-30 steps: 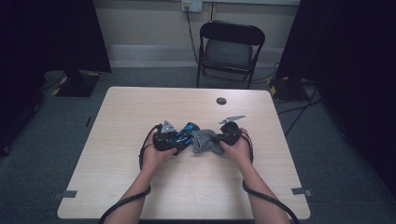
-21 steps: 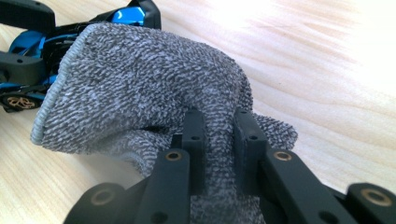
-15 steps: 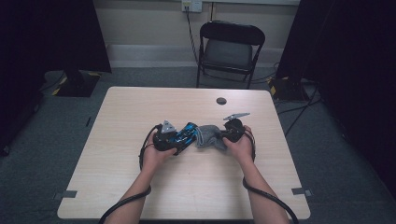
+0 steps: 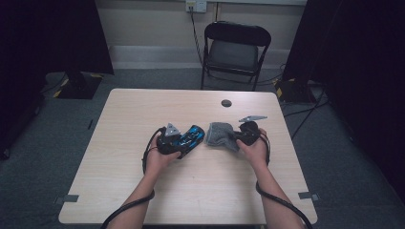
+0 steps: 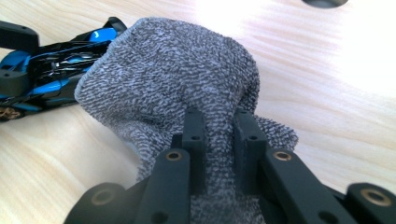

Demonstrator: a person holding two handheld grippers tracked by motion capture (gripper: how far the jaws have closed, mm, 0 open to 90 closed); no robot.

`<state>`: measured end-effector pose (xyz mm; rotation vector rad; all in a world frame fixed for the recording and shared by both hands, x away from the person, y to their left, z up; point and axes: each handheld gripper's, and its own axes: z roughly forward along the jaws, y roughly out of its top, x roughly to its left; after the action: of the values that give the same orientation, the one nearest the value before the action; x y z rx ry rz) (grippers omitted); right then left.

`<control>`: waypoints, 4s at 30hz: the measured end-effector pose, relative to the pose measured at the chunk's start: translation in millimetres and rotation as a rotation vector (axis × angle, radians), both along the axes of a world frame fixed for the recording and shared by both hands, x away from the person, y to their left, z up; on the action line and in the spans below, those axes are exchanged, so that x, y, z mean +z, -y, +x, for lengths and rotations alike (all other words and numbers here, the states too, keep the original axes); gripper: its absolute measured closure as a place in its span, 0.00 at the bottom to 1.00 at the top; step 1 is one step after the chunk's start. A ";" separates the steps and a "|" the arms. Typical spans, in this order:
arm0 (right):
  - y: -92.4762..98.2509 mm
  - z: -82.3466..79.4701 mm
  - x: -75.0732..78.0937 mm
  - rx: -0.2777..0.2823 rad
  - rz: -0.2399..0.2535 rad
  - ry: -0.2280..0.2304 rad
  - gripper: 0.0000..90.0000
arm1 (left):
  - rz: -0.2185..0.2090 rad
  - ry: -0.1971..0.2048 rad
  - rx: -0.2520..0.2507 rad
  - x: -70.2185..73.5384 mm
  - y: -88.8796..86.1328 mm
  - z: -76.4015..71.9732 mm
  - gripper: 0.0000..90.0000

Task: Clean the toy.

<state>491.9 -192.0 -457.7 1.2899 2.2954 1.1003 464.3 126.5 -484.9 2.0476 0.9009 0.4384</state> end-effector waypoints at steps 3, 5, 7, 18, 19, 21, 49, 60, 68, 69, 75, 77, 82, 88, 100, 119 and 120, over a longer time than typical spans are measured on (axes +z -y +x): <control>3.9 -6.3 3.6 0.016 0.013 0.007 0.86 | 0.006 0.002 -0.001 0.3 -0.1 0.1 0.49; 5.1 -11.1 5.0 0.037 0.022 0.011 0.86 | 0.005 0.001 -0.002 0.3 0.1 0.3 0.49; 5.1 -16.9 6.3 0.062 0.033 0.017 0.86 | 0.009 0.001 -0.003 0.5 -0.1 0.3 0.49; -11.4 -48.1 8.6 0.226 0.075 0.012 0.86 | 0.009 -0.005 0.002 1.2 1.4 0.6 0.49; -14.0 -50.4 8.1 0.241 0.072 0.012 0.86 | 0.015 -0.006 -0.001 1.4 1.3 0.7 0.49; -21.4 -56.1 6.2 0.275 0.067 0.006 0.86 | 0.014 -0.010 0.000 1.6 1.7 0.5 0.49; -90.8 -49.5 -24.2 0.384 0.047 -0.073 0.86 | 0.018 0.003 0.007 1.2 0.5 -0.4 0.50; -83.7 -37.2 -21.8 0.323 0.035 -0.077 0.86 | 0.015 0.006 0.015 0.7 0.3 -1.7 0.50; -74.3 -31.3 -20.5 0.285 0.022 -0.069 0.85 | 0.011 0.005 0.016 0.6 0.3 -1.5 0.50; -72.9 -30.6 -20.3 0.279 0.021 -0.071 0.85 | 0.015 0.004 0.015 0.8 0.2 -1.5 0.50; -66.2 -27.9 -18.6 0.256 0.005 -0.063 0.85 | 0.013 0.005 0.014 0.7 0.4 -1.4 0.50; -64.1 -26.9 -18.4 0.246 -0.001 -0.057 0.85 | 0.015 0.005 0.013 0.8 0.4 -1.5 0.50; -55.9 -22.9 -18.2 0.215 0.004 -0.059 0.85 | 0.009 0.000 0.013 0.6 0.9 -1.8 0.50; -48.0 -19.6 -17.7 0.192 -0.006 -0.058 0.85 | 0.021 0.003 0.011 1.3 0.5 -1.1 0.50; -38.9 -15.6 -16.0 0.162 -0.019 -0.052 0.85 | 0.018 0.001 0.012 1.3 1.1 -0.9 0.50; -22.4 -10.7 -16.0 0.103 -0.026 -0.044 0.85 | 0.029 0.001 0.012 2.1 1.2 -0.6 0.50; -21.5 -10.7 -16.0 0.097 -0.027 -0.045 0.85 | 0.029 0.000 0.012 2.2 1.2 -0.7 0.50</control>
<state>481.2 -170.5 -473.7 1.2166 2.4204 1.0772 463.7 125.3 -482.7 2.0695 0.9124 0.4613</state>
